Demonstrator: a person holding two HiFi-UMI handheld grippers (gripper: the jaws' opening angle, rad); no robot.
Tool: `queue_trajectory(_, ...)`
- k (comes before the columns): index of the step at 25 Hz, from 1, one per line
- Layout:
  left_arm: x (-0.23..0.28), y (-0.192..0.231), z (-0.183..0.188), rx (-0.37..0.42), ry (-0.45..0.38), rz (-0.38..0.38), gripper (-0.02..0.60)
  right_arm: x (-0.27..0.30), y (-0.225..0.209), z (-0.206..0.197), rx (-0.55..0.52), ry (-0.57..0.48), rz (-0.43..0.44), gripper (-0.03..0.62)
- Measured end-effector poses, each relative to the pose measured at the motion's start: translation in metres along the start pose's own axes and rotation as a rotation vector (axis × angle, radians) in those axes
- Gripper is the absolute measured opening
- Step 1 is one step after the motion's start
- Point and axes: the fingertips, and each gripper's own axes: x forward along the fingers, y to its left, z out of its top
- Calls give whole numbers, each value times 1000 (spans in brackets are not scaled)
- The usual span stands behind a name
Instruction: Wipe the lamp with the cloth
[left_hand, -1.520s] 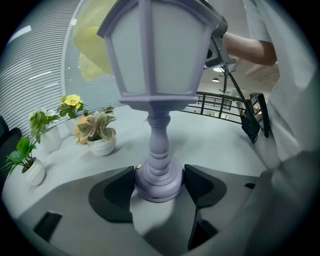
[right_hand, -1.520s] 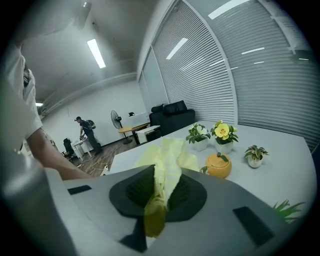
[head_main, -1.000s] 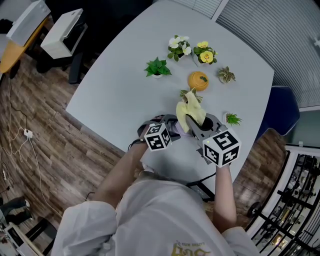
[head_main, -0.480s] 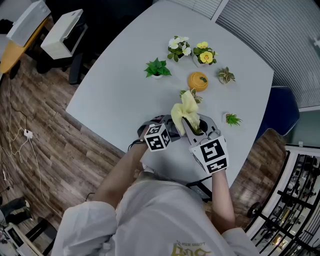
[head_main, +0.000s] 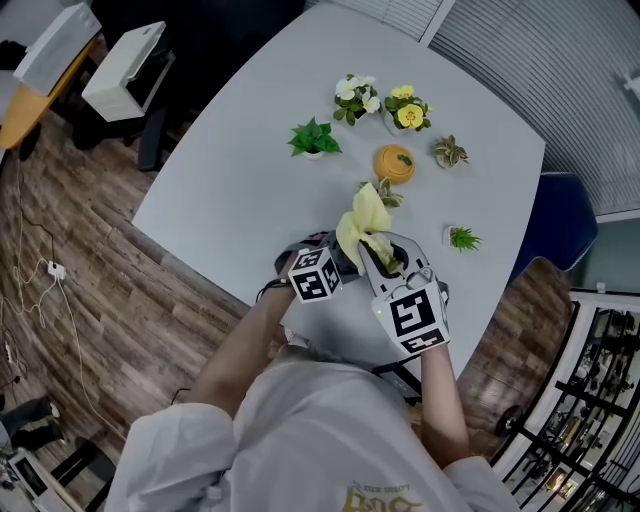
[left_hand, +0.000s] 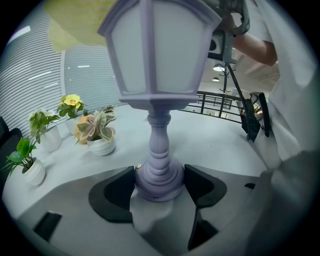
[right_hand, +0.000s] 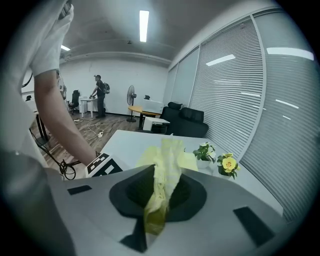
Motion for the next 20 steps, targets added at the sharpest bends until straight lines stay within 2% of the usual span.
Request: queue_trajectory(20, 1, 0, 0, 2, 0, 6, 318, -22, 12, -5, -21, -21, 11, 46)
